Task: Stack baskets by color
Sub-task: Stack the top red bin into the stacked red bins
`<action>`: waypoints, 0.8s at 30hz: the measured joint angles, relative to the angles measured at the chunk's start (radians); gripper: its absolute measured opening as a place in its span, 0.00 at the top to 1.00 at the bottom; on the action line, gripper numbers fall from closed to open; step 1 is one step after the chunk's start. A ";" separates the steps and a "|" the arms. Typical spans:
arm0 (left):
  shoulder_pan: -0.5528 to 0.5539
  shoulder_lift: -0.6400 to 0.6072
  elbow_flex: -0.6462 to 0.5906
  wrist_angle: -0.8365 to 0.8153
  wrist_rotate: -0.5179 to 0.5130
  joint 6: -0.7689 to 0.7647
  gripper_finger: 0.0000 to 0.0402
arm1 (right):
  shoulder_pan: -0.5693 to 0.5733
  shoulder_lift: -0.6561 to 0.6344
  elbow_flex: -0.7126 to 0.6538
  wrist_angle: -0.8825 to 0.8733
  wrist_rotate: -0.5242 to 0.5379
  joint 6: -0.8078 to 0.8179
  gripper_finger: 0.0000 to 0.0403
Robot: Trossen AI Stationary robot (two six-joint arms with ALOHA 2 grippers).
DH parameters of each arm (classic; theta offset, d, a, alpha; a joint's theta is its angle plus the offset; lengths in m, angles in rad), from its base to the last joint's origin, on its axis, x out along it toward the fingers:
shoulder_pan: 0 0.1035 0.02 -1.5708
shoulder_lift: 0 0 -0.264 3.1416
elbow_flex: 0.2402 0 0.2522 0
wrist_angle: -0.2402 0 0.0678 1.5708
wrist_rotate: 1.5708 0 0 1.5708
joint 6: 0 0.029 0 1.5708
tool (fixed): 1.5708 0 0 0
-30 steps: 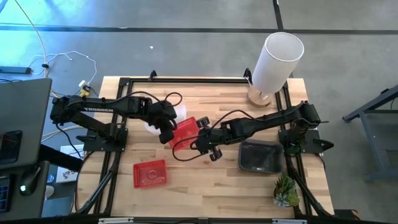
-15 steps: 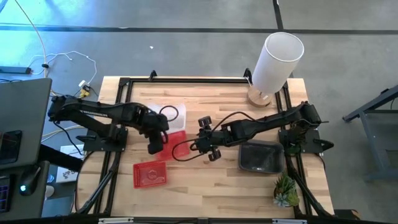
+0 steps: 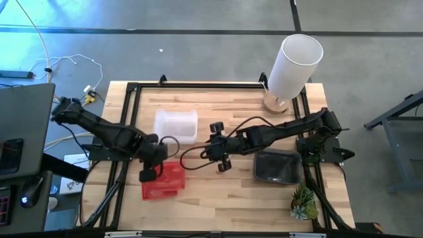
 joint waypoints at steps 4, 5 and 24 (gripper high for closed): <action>-0.080 0.000 0.000 -0.001 -0.009 -0.066 1.00 | 0.000 0.000 0.012 -0.005 -0.001 -0.001 0.61; -0.102 0.000 0.000 -0.001 -0.015 -0.082 1.00 | 0.000 0.000 0.012 -0.006 -0.001 -0.001 0.61; -0.357 -0.193 -0.214 0.132 -0.155 -0.416 1.00 | 0.000 0.000 0.012 -0.008 -0.018 0.016 0.61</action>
